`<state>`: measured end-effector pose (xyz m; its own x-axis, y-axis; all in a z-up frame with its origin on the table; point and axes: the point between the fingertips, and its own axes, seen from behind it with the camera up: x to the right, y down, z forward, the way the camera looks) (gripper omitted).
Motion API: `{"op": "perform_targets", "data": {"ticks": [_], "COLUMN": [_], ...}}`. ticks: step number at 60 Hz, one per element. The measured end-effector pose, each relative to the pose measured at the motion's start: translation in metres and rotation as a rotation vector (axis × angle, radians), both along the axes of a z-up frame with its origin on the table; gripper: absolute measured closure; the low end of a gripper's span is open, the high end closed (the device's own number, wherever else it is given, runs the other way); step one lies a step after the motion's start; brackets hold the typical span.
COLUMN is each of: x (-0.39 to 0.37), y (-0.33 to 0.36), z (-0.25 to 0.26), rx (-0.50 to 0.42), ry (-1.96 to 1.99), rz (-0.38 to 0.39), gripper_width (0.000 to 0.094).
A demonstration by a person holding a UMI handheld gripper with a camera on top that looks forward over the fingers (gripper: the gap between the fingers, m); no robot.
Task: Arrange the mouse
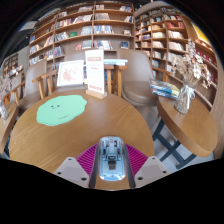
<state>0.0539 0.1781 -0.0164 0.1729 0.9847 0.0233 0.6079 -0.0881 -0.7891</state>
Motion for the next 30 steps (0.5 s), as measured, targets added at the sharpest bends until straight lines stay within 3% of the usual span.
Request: {"op": "perform_targets", "data": {"ticks": [10, 25, 30], "x": [0.0, -0.059, -0.099], "y": [-0.004, -0.05, -0.081], "z": [0.009, 0.128, 0.146], "rx": [-0.028, -0.039, -0.07], "ry": [-0.03, 0.137, 0.163], "rz": [-0.009, 0.049, 0.074], "gripper_width": [0.0542, 0.0544, 0.0545]}}
